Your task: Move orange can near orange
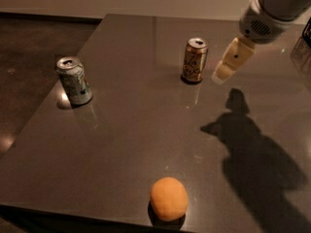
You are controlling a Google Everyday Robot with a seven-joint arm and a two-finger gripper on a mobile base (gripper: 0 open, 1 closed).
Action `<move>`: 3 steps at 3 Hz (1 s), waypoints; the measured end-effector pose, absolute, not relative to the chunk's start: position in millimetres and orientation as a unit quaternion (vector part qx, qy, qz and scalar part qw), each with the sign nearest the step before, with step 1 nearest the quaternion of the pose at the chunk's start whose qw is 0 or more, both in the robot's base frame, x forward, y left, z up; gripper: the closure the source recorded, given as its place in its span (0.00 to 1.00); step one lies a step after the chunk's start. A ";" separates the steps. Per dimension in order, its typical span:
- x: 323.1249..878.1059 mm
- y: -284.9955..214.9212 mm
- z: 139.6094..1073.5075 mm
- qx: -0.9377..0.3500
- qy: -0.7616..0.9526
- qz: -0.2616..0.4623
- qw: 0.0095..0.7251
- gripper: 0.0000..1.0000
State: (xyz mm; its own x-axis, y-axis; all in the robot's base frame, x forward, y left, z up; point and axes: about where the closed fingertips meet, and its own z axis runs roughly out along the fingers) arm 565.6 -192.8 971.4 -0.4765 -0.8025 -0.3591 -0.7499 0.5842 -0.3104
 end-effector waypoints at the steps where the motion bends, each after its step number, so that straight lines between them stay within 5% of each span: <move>1: 608.7 -181.9 954.1 -0.390 0.881 -0.041 0.263 0.00; 3: 664.4 -142.7 920.5 -0.350 0.892 0.002 0.287 0.00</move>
Offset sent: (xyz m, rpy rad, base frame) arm 0.1191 0.0604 -0.0586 0.2278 -0.0314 -0.2031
